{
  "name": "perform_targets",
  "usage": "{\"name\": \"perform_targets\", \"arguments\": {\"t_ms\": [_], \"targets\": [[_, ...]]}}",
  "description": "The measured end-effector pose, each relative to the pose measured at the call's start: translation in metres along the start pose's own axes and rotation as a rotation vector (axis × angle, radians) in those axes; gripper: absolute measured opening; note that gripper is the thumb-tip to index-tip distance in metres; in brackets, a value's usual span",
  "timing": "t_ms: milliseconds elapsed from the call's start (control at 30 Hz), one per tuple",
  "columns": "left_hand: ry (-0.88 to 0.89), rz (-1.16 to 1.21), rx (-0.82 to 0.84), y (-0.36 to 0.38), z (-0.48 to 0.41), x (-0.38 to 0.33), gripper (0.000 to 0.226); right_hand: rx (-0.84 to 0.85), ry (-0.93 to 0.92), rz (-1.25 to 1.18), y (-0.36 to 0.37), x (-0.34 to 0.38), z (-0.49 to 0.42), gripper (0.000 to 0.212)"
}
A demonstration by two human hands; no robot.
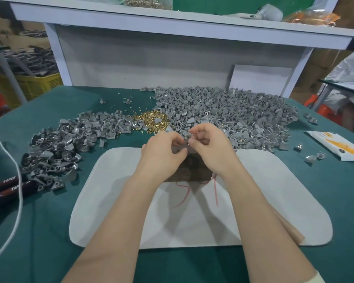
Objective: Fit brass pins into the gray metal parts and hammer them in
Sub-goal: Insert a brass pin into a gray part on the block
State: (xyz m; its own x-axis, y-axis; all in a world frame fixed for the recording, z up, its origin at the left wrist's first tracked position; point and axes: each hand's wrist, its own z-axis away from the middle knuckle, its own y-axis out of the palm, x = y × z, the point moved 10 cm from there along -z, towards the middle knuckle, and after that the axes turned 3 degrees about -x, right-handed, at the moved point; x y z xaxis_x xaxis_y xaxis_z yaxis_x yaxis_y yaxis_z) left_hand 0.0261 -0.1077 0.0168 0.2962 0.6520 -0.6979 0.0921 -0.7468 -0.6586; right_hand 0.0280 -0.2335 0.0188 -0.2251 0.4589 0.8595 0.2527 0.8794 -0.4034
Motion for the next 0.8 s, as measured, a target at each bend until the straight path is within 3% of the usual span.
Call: {"name": "perform_targets", "arguments": {"t_ms": [333,533,800], "targets": [[0.0,0.011,-0.078,-0.008,0.0,-0.003,0.022,-0.01,0.11,-0.144,-0.002,-0.004,0.003,0.013],[0.035,0.015,-0.123,-0.012,0.0,-0.007,0.014,-0.004,0.053,0.067,-0.004,0.002,0.003,0.009],[0.11,-0.115,-0.132,-0.01,-0.001,-0.016,0.018,0.012,0.024,0.154,-0.001,0.003,0.001,0.009]]}}
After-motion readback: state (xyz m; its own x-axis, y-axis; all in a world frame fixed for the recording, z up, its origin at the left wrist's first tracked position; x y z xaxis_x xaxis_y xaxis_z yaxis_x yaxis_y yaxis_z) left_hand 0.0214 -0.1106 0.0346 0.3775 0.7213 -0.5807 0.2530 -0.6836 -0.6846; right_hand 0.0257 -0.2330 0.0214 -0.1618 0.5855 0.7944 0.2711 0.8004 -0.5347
